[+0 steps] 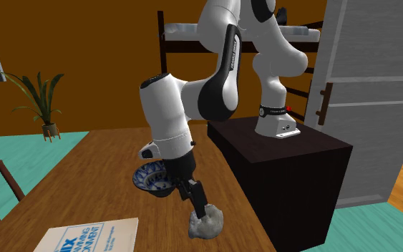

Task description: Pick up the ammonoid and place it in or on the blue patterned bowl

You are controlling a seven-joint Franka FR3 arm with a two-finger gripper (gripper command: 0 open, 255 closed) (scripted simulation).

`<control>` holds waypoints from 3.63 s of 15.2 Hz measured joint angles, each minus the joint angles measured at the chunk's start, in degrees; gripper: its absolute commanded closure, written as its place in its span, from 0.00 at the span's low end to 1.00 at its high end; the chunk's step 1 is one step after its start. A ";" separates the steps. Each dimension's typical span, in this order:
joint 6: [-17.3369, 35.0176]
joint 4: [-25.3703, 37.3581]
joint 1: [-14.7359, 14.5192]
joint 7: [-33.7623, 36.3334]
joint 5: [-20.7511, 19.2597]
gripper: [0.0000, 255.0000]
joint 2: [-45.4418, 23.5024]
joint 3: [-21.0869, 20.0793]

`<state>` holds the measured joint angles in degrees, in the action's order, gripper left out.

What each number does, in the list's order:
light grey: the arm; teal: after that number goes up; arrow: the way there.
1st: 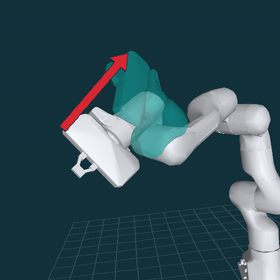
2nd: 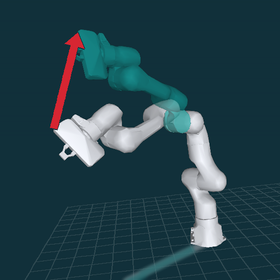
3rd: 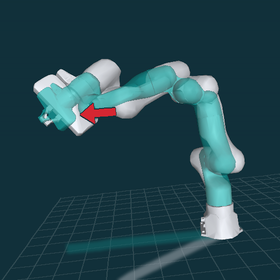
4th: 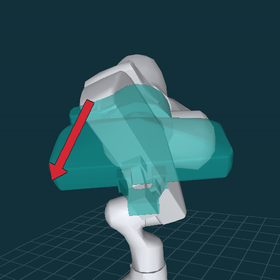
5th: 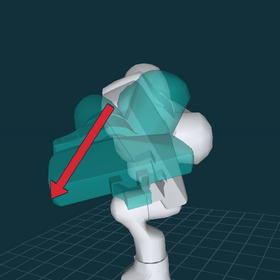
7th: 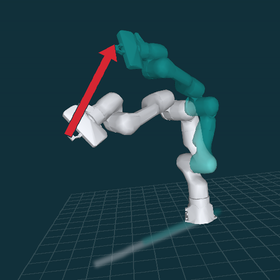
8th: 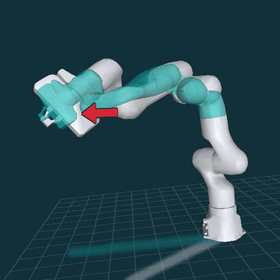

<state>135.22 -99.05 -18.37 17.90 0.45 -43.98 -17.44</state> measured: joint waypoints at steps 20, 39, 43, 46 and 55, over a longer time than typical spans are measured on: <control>6.97 -10.87 20.18 -32.76 5.57 0.00 -1.17 -14.08; 11.48 -11.37 21.11 -38.64 5.10 1.00 -6.32 -15.20; 11.47 -11.39 21.12 -38.64 5.10 1.00 -6.31 -15.21; 11.35 -11.52 21.20 -38.55 5.18 1.00 -6.00 -15.32; 8.19 -13.98 23.31 -37.63 6.67 1.00 -0.12 -17.73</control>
<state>143.42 -113.04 4.94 -19.72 7.12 -44.10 -35.17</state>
